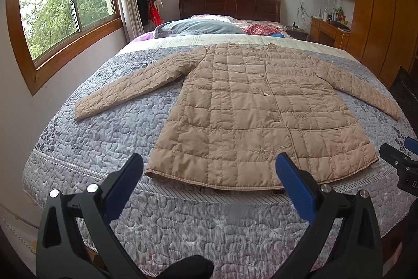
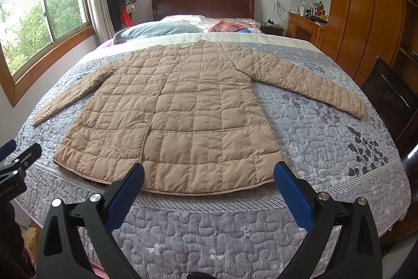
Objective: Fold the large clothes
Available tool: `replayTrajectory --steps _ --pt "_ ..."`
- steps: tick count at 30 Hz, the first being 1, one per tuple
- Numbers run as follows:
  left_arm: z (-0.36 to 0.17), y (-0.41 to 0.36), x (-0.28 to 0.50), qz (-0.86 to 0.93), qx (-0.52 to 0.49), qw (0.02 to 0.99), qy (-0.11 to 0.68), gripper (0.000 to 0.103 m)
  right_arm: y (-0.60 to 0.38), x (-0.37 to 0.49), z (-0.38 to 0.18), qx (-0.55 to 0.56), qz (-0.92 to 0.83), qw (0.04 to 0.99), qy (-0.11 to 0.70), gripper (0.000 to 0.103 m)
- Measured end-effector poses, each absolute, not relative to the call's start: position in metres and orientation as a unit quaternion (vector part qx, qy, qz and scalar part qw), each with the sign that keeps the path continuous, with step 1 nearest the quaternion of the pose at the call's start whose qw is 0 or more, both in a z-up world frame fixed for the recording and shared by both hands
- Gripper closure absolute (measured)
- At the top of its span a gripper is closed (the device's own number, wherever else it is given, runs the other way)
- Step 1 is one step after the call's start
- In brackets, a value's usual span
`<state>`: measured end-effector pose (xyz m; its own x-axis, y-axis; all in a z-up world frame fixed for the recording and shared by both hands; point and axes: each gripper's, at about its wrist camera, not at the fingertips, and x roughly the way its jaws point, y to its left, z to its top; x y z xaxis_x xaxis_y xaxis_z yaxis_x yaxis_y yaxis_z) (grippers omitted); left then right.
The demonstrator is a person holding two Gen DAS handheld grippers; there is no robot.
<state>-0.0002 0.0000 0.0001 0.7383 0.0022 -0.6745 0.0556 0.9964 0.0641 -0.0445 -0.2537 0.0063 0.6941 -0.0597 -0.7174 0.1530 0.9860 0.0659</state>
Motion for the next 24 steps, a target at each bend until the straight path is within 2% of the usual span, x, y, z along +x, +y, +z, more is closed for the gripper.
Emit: replayTrajectory --steps 24 --pt "0.0003 -0.0006 -0.0001 -0.014 0.040 0.931 0.362 0.003 -0.2528 -0.0448 0.0048 0.058 -0.056 0.919 0.386 0.004"
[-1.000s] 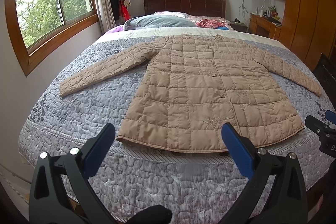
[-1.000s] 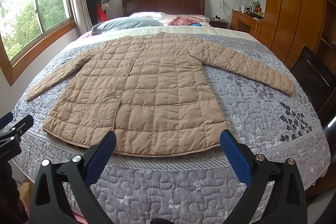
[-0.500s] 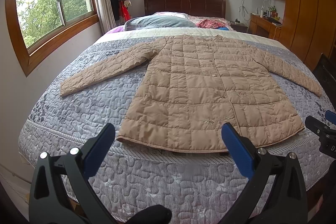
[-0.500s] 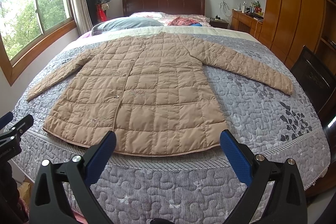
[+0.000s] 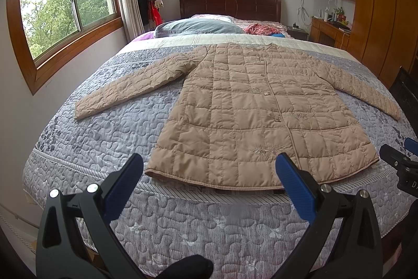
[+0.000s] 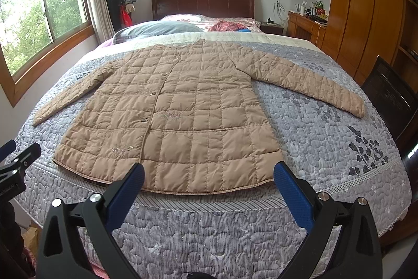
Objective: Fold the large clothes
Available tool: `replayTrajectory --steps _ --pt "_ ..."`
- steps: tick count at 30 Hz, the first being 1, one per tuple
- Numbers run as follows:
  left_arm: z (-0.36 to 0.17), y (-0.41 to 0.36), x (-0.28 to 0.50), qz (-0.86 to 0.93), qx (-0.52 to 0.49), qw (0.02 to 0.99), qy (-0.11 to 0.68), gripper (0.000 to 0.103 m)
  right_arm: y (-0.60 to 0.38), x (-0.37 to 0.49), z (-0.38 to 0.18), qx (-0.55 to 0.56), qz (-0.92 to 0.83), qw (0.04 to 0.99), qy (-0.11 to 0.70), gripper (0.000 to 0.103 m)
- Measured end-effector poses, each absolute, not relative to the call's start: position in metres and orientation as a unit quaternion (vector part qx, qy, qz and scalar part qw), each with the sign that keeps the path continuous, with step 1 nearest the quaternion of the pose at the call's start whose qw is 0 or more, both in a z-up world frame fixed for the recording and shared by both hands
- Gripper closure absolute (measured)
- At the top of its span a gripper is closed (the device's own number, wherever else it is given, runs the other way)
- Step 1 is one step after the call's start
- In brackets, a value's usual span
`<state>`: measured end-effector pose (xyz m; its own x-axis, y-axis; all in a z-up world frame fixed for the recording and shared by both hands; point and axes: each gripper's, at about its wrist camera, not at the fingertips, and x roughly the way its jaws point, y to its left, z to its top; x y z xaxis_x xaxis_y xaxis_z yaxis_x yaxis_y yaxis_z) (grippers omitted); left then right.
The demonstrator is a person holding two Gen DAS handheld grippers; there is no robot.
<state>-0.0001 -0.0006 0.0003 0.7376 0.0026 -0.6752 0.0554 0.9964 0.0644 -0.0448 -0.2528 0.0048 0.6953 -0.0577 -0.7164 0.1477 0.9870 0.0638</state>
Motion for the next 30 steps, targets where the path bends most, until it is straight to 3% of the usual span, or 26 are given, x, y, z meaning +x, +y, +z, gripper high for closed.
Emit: replayTrajectory --steps 30 --pt "0.0017 -0.0019 0.0039 -0.014 0.041 0.931 0.363 0.003 -0.2526 -0.0431 0.0019 0.060 -0.054 0.918 0.388 0.004"
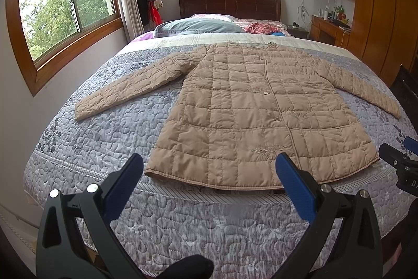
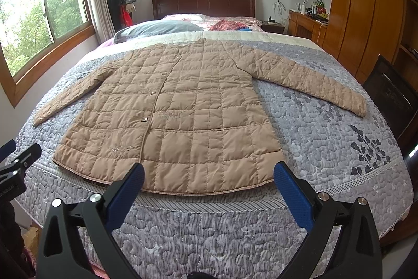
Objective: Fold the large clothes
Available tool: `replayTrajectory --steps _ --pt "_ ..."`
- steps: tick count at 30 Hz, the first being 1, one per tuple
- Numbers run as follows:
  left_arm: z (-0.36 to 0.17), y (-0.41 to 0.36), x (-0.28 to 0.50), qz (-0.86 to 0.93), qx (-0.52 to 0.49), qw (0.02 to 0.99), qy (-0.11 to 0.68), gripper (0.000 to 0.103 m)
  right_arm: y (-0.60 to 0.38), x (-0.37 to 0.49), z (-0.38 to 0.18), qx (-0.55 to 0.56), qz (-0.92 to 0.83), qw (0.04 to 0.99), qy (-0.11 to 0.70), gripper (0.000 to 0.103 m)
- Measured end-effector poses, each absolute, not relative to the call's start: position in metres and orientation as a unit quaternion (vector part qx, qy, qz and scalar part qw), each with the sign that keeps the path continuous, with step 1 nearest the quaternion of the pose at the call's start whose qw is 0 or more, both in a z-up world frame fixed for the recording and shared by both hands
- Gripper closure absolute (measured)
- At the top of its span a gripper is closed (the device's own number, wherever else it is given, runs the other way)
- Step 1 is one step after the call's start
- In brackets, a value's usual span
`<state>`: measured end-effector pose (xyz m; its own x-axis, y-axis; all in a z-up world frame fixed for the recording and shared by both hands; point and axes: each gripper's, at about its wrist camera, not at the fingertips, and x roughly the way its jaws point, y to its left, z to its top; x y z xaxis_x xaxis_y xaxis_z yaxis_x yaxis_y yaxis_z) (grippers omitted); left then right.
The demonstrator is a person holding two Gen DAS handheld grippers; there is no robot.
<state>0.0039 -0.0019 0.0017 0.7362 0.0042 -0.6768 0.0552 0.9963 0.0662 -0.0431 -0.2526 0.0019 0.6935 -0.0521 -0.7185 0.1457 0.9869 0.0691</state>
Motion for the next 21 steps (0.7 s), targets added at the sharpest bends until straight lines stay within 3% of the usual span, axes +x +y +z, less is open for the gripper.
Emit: replayTrajectory --steps 10,15,21 --pt "-0.018 -0.006 0.034 -0.031 0.035 0.915 0.401 0.003 -0.278 -0.021 -0.003 0.068 -0.057 0.916 0.392 0.004" --pt "-0.038 -0.024 0.094 -0.071 0.041 0.879 0.469 0.003 -0.348 0.016 -0.009 0.120 -0.079 0.899 0.414 0.004" --pt "-0.037 -0.070 0.171 -0.108 0.058 0.864 0.489 0.003 -0.462 0.058 -0.006 0.192 -0.125 0.886 0.403 0.004"
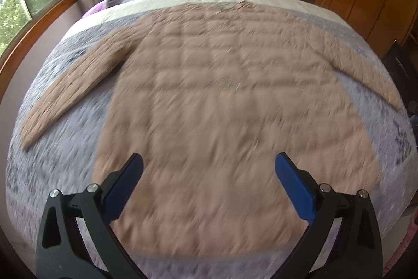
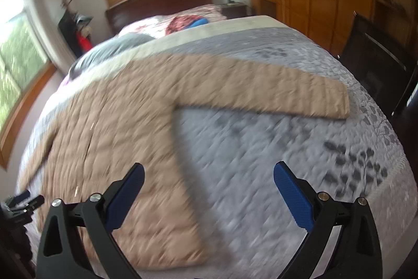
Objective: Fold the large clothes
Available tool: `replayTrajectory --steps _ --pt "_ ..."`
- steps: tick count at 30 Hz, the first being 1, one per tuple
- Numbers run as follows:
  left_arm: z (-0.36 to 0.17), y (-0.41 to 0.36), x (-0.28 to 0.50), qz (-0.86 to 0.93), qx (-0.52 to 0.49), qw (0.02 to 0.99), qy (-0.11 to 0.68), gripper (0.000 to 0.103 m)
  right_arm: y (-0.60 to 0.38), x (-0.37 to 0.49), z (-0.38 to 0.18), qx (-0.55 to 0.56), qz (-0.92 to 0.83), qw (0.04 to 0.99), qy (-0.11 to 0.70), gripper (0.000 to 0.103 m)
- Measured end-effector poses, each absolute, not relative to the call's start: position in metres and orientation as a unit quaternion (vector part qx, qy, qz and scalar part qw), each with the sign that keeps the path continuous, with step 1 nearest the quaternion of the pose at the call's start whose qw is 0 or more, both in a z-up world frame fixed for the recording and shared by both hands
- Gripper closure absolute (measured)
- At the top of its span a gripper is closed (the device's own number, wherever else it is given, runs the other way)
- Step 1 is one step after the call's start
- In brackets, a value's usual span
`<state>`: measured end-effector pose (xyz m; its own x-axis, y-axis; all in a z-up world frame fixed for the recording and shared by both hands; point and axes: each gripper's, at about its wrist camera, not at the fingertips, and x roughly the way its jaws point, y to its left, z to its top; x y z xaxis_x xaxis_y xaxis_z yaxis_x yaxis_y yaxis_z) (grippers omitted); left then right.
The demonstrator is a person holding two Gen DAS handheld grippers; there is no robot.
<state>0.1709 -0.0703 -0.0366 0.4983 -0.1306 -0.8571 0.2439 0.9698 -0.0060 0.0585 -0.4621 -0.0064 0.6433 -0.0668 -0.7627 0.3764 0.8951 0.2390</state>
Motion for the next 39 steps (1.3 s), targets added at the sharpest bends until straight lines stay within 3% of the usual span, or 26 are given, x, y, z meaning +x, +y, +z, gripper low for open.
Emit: replayTrajectory --steps 6,10,19,23,25,28,30,31,32,33,37,39 --pt "-0.037 -0.141 0.254 -0.157 0.073 0.860 0.480 0.003 -0.572 0.096 -0.026 0.214 -0.179 0.863 0.421 0.004" --pt "-0.055 -0.194 0.310 -0.177 0.066 0.837 0.514 0.003 -0.645 0.116 -0.057 0.239 -0.212 0.834 0.451 0.004" --pt "-0.097 -0.259 0.370 -0.206 0.037 0.802 0.560 0.005 -0.748 0.127 -0.121 0.329 -0.235 0.780 0.478 0.006" --pt "-0.107 -0.268 0.386 -0.206 0.028 0.798 0.566 0.009 -0.765 0.131 -0.137 0.344 -0.231 0.769 0.486 0.012" --pt "-0.112 -0.270 0.391 -0.205 0.022 0.796 0.569 0.020 -0.766 0.131 -0.137 0.342 -0.231 0.774 0.481 0.015" --pt "-0.121 -0.274 0.398 -0.204 0.012 0.793 0.574 0.025 -0.763 0.134 -0.136 0.334 -0.226 0.782 0.475 0.032" --pt "-0.121 -0.274 0.398 -0.204 0.012 0.797 0.569 0.030 -0.758 0.140 -0.136 0.331 -0.210 0.788 0.474 0.056" --pt "-0.120 -0.275 0.397 -0.204 0.014 0.799 0.565 0.035 -0.755 0.142 -0.135 0.326 -0.204 0.793 0.473 0.063" --pt "-0.120 -0.272 0.398 -0.205 0.014 0.800 0.563 0.037 -0.753 0.143 -0.134 0.330 -0.194 0.795 0.470 0.081" --pt "-0.119 -0.269 0.398 -0.207 0.011 0.800 0.563 0.042 -0.752 0.143 -0.133 0.342 -0.184 0.796 0.464 0.090" --pt "-0.116 -0.256 0.400 -0.211 -0.010 0.799 0.563 0.057 -0.739 0.145 -0.111 0.369 -0.152 0.820 0.411 0.091" --pt "-0.115 -0.251 0.401 -0.216 -0.019 0.797 0.564 0.060 -0.724 0.152 -0.096 0.375 -0.112 0.833 0.390 0.091"
